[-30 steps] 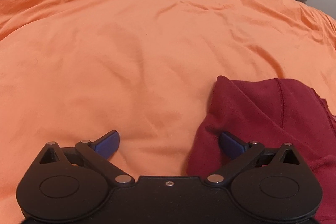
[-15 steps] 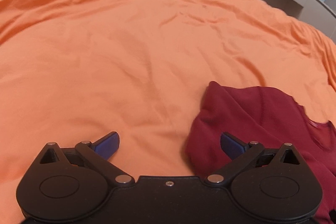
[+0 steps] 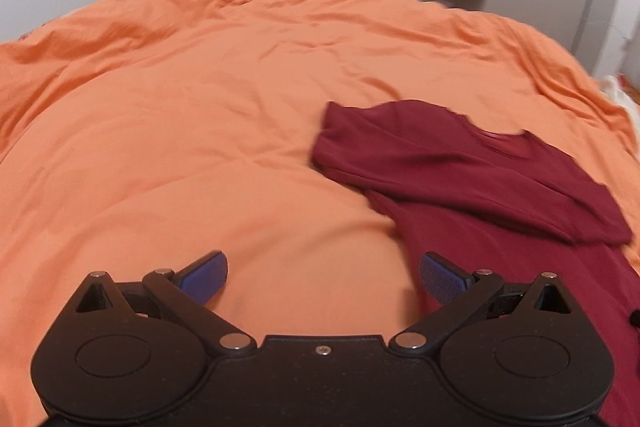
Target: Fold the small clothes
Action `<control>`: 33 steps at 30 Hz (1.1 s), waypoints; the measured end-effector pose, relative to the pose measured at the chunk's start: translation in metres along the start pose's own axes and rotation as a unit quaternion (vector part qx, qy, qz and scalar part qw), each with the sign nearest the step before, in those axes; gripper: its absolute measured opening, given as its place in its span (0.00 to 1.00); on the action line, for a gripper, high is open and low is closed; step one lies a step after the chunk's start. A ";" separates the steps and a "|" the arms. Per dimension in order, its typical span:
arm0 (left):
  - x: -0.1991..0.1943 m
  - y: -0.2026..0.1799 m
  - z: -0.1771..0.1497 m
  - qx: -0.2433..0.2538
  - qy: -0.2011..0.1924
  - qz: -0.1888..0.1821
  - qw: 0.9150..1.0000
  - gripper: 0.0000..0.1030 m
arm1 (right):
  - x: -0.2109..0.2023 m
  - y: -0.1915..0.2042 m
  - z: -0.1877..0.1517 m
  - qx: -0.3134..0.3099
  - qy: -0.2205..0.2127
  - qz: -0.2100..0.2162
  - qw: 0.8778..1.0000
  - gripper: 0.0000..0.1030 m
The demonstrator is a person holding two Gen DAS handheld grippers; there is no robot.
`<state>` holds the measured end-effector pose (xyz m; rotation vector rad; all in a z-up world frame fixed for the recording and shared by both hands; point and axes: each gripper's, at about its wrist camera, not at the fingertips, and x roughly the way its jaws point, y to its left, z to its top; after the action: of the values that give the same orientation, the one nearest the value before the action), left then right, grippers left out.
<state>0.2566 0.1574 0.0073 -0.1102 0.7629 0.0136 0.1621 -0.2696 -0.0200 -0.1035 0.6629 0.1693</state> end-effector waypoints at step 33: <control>-0.122 -0.082 -0.101 0.176 -0.052 -0.146 0.972 0.99 | -0.098 0.040 -0.080 -0.209 -0.070 0.036 0.975 0.25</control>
<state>0.1033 0.0692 0.0273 0.1170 0.6290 -0.3931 0.0303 -0.2544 -0.0230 -0.4688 0.4822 0.3824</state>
